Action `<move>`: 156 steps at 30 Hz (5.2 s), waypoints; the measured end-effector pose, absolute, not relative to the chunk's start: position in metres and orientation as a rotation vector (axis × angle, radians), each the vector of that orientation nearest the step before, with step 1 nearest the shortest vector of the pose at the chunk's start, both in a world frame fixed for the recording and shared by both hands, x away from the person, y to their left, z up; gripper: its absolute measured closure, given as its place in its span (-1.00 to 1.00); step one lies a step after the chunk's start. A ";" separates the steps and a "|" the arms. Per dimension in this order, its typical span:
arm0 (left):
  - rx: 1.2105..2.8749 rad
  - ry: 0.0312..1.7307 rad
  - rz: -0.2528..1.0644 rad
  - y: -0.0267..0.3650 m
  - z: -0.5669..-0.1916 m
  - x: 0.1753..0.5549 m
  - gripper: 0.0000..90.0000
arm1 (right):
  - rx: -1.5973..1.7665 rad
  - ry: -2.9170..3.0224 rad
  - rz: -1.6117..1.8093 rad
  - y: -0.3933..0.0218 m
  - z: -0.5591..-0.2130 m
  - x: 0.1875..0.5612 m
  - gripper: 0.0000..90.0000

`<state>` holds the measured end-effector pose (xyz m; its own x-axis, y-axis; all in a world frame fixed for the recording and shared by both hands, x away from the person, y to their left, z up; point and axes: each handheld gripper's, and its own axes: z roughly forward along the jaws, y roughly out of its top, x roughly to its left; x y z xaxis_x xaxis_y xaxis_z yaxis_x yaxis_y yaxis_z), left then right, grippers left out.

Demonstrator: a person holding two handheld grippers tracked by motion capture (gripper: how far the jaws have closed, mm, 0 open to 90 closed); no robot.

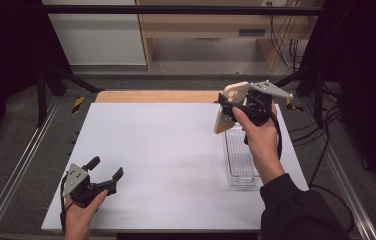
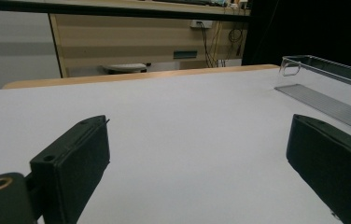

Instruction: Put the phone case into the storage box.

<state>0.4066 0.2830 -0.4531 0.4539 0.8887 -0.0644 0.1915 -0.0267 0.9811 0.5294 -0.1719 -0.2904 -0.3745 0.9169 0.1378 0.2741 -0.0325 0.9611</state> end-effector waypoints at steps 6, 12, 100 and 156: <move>1.529 0.979 0.744 0.282 -0.453 0.406 -0.88 | 1.264 1.663 1.403 -0.178 -0.293 0.530 -0.74; 1.515 0.968 0.739 0.284 -0.453 0.406 -0.91 | 1.251 1.643 1.350 -0.180 -0.296 0.529 -0.75; 1.542 0.883 0.708 0.276 -0.453 0.408 -0.93 | 1.456 1.495 1.110 -0.188 -0.384 0.601 -0.75; 1.539 0.876 0.698 0.275 -0.453 0.408 -0.93 | 1.422 1.475 1.096 -0.185 -0.406 0.622 -0.75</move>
<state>0.4079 0.2749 -0.4531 0.5409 0.8401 -0.0415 0.1472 -0.0459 0.9880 0.6220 -0.1847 -0.4061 -0.0526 0.9984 0.0227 0.3101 -0.0053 0.9507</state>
